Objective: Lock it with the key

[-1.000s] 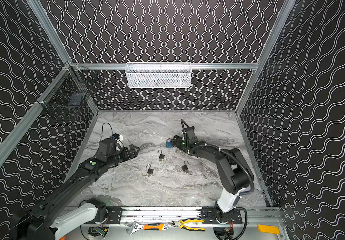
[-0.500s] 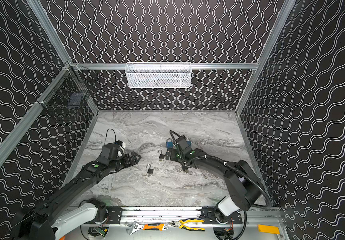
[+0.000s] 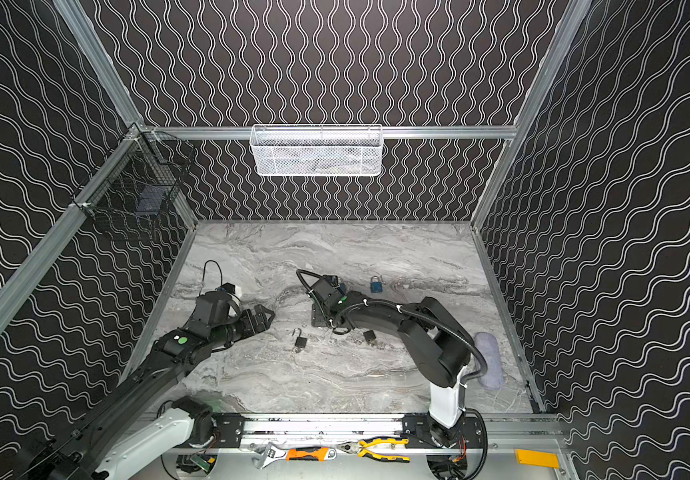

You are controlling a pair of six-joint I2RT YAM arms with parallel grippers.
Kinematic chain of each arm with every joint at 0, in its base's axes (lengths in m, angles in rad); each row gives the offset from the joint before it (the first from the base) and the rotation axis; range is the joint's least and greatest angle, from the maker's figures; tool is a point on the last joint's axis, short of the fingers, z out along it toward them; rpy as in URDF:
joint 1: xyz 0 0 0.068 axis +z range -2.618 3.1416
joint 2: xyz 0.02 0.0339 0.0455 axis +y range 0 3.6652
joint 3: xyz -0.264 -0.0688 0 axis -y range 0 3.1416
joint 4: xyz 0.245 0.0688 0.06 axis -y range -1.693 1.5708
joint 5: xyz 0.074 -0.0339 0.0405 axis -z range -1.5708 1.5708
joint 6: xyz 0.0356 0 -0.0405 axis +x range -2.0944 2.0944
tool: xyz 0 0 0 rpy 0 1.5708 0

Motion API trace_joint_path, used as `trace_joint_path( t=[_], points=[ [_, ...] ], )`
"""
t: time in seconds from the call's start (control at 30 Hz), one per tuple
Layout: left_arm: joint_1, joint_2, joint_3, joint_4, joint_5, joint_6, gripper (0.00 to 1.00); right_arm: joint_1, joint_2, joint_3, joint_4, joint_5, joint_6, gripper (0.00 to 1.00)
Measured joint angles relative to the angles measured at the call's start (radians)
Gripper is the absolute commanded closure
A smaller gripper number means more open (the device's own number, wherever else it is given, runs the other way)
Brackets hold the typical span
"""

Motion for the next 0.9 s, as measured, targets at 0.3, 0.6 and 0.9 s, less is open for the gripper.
trace_joint_path(
  t=[0.3, 0.6, 0.9],
  points=[
    [0.0, -0.065, -0.002, -0.019, -0.054, 0.029, 0.01, 0.012, 0.082, 0.051, -0.006, 0.027, -0.006, 0.37],
    [0.0, -0.086, -0.004, -0.024, -0.085, 0.045, 0.01, 0.021, 0.132, 0.107, -0.004, 0.064, -0.012, 0.44],
    [0.0, -0.062, 0.019, -0.033, -0.093, 0.051, 0.01, 0.031, 0.134, 0.101, 0.0, 0.087, -0.019, 0.59]
  ],
)
